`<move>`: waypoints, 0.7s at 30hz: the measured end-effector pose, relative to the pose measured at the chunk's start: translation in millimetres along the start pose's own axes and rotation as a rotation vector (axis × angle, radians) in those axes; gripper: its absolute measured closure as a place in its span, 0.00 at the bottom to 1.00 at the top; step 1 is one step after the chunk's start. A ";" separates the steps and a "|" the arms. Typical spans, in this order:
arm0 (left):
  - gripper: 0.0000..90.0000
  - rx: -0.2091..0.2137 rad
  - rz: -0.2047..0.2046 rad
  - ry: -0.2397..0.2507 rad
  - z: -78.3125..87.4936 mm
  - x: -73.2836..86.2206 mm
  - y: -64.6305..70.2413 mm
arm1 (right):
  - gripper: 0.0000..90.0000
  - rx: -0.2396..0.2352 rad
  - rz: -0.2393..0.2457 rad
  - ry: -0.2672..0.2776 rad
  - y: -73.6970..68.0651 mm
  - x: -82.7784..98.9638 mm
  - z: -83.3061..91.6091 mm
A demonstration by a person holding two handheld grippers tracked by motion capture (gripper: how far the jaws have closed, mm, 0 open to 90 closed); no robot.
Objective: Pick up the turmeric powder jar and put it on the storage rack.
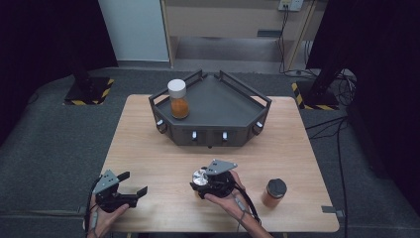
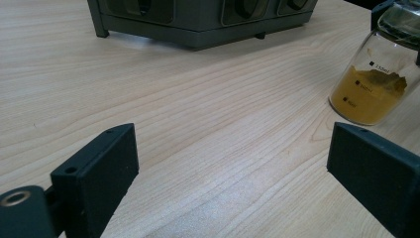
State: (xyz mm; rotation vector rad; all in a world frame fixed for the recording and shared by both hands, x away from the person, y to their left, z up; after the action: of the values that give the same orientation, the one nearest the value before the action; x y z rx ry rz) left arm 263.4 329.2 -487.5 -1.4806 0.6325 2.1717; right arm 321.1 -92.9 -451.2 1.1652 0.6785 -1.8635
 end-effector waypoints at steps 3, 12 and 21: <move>0.05 0.000 0.001 -0.002 -0.2 0.1 0.0 | 0.38 0.005 0.014 -0.004 -1.3 -1.1 0.1; 0.05 0.001 0.001 -0.003 -0.6 0.1 -0.2 | 0.38 -0.008 0.015 -0.013 2.6 -6.1 2.4; 0.05 0.000 0.003 -0.003 -0.7 0.2 -0.3 | 0.38 -0.024 0.019 -0.011 10.4 -25.8 13.5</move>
State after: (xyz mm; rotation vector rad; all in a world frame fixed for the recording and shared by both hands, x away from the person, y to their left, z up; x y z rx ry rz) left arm 264.1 329.0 -487.9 -1.4767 0.6337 2.1755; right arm 329.9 -99.5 -422.3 1.1416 0.6797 -1.8398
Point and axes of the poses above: each handheld gripper's, and its own axes: z roughly backward along the jaws, x roughly out of its underside, y roughly to its right, the point moved 9 cm from there along -z, roughly forward along the jaws, and after that the axes turned 7 degrees about y, right-handed, at the moved point
